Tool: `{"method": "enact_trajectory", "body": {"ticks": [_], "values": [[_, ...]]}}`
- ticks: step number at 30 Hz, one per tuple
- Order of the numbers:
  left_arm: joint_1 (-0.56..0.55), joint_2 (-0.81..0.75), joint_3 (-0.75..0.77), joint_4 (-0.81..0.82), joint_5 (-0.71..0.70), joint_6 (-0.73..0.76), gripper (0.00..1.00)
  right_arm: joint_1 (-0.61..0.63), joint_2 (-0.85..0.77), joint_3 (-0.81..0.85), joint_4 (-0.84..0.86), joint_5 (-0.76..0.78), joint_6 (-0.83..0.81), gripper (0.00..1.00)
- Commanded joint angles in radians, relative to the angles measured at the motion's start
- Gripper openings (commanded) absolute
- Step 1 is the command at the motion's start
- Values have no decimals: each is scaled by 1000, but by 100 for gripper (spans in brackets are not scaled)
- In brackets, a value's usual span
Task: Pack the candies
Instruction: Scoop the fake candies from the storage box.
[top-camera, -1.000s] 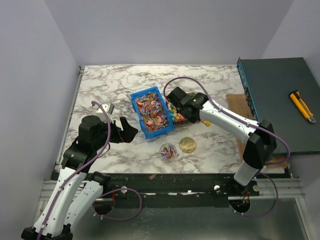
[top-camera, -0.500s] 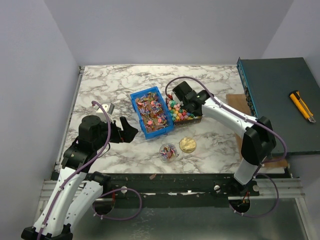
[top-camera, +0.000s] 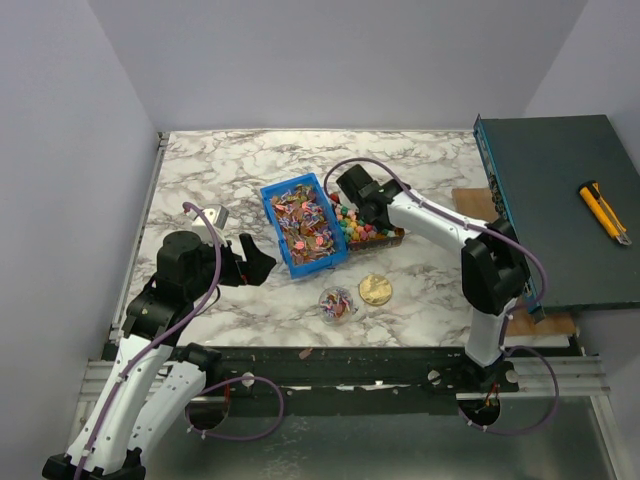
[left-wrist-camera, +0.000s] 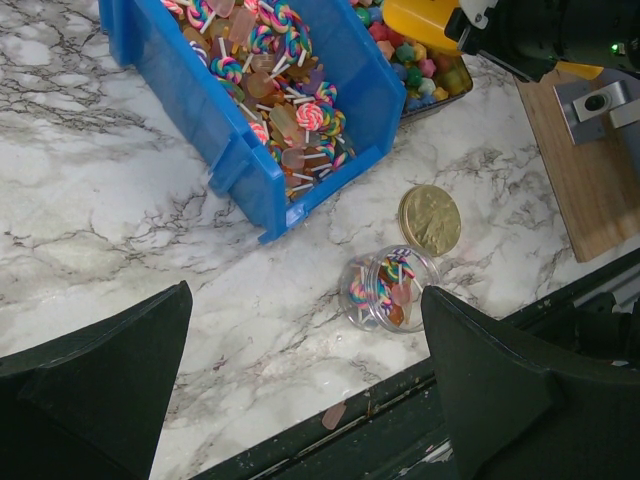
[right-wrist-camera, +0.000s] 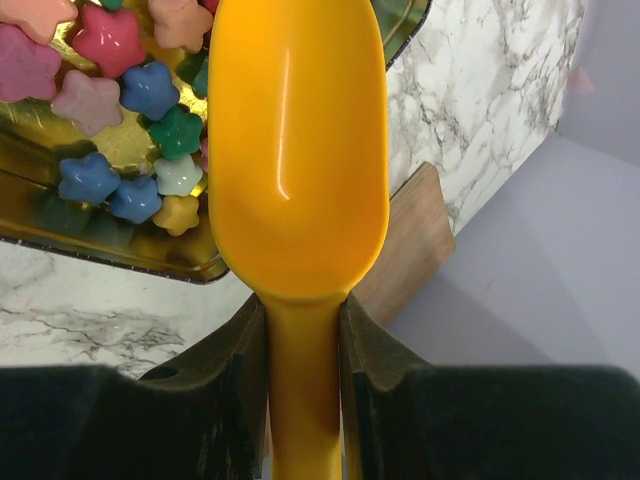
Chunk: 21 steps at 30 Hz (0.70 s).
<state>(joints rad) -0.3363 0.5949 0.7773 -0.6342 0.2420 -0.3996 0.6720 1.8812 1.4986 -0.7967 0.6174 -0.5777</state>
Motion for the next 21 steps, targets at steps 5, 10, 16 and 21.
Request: {"method": "enact_trajectory", "body": {"ticks": [5, 10, 16, 21], "values": [[-4, -3, -7, -5, -6, 1, 99, -6, 81, 54, 17, 39, -13, 1], [-5, -4, -7, -5, -9, 1, 99, -5, 115, 77, 5, 11, -3, 1], [-4, -5, -7, -5, -11, 1, 99, 0, 155, 110, -10, -25, 7, 1], [-4, -7, -7, -5, -15, 2, 99, 17, 199, 159, -34, -64, 31, 1]]}}
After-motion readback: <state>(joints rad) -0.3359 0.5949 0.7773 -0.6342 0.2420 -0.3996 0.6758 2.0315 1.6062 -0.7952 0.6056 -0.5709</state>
